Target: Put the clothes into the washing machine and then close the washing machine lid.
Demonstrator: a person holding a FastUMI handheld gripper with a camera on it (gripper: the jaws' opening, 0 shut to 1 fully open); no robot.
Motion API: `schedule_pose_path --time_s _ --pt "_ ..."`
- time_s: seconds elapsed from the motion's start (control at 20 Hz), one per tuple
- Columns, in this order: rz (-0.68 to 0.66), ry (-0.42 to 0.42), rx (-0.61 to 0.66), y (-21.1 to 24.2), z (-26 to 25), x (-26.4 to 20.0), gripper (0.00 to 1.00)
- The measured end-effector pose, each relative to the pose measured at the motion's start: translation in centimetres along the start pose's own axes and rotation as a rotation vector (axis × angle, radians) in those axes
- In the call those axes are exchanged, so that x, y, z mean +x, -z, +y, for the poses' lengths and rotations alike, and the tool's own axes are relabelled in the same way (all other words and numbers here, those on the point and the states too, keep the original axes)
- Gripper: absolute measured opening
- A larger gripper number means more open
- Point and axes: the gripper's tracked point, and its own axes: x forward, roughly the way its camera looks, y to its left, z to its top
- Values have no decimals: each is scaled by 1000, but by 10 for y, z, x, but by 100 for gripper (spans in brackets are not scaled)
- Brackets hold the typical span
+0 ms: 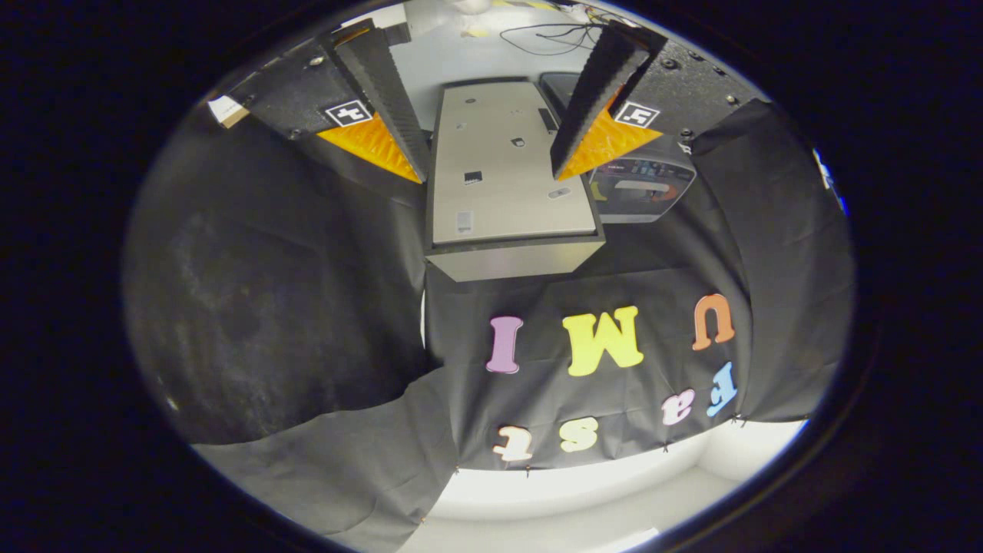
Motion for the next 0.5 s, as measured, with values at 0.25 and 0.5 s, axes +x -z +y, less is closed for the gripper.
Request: schedule_pose_path --time_s 0.25,0.5 --pt "4 7 3 5 -4 0 99" --pt "2 0 -2 13 -3 -1 99"
